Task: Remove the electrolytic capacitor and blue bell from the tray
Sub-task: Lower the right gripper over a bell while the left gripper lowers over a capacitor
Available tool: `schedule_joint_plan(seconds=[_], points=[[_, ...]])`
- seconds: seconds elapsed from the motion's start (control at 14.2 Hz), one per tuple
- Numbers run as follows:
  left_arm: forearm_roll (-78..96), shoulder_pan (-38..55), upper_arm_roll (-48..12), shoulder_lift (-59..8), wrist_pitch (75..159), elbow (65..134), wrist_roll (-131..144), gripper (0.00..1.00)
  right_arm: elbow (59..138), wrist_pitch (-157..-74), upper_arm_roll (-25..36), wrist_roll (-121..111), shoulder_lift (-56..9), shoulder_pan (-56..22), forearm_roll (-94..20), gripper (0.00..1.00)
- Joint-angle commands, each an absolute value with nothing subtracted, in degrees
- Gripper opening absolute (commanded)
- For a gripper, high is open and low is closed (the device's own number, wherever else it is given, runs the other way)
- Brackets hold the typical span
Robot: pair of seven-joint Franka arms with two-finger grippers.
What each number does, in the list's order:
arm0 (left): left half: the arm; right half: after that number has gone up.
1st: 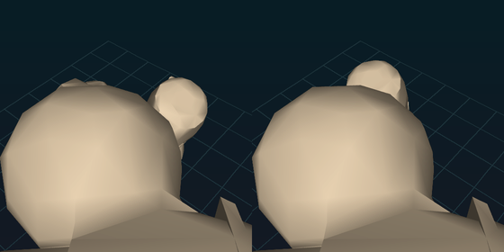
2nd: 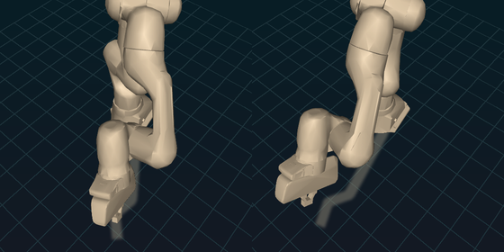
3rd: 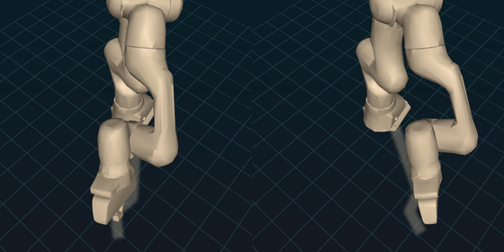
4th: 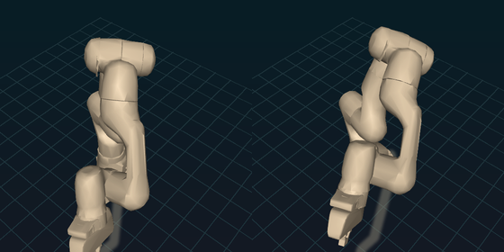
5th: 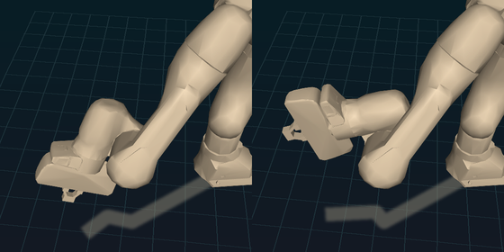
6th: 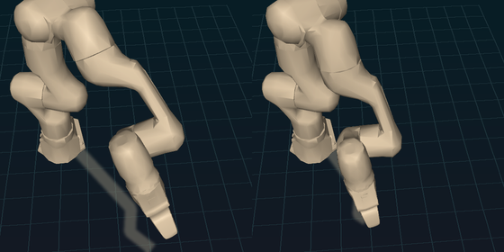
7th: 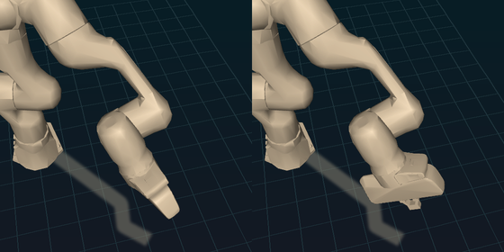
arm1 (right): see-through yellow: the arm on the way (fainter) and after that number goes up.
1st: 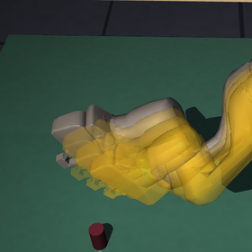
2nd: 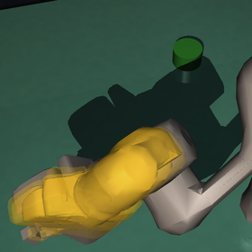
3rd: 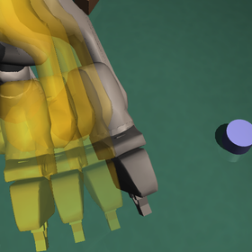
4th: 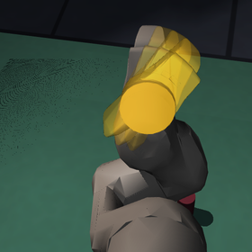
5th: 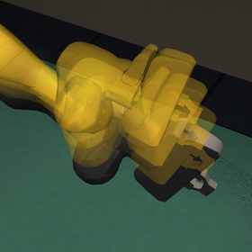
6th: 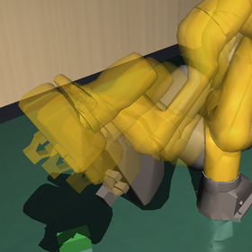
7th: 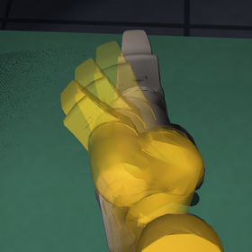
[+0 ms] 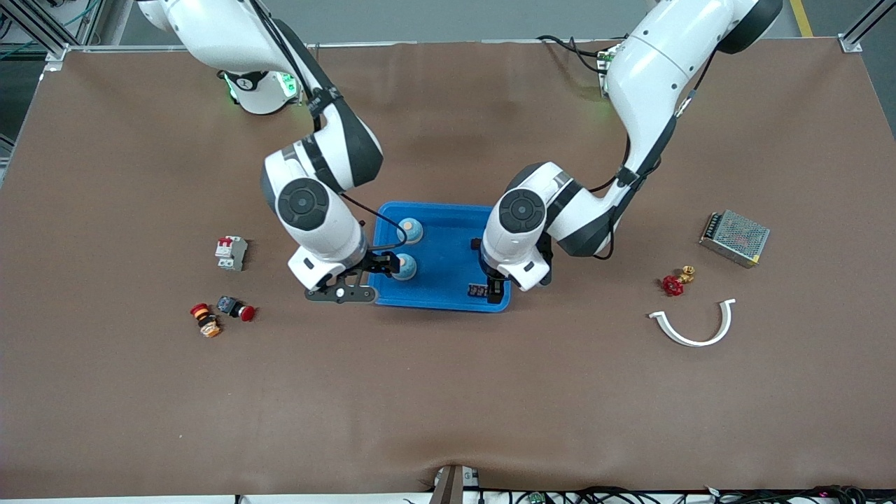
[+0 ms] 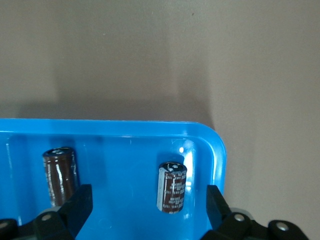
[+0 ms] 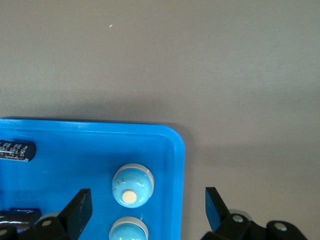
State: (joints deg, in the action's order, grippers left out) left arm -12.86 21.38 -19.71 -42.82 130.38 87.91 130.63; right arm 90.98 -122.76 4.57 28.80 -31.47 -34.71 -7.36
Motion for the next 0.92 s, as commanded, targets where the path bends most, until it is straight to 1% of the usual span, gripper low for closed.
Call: schedule_joint_plan(seconds=[0.0, 0.35, 0.63, 0.85], points=[[-14.33, 25.57, -16.01, -45.35, 130.52, 84.55, 132.89, 1.00, 90.26, -125.15, 5.19, 29.27, -34.18, -36.30, -10.63, 1.00], [-14.33, 26.46, -15.21, -47.19, 131.75, 82.71, 132.89, 1.00, 90.35, -127.35, 5.27, 29.27, -36.91, -38.05, -10.55, 1.00], [-14.41, 26.46, -15.12, -48.33, 132.27, 82.00, 132.45, 1.00, 90.79, -127.35, 5.27, 32.42, -38.23, -39.02, -10.11, 1.00], [-14.41, 27.94, -13.28, -48.60, 133.68, 81.91, 132.36, 1.00, 92.19, -127.62, 5.36, 32.52, -38.32, -39.11, -9.76, 1.00]])
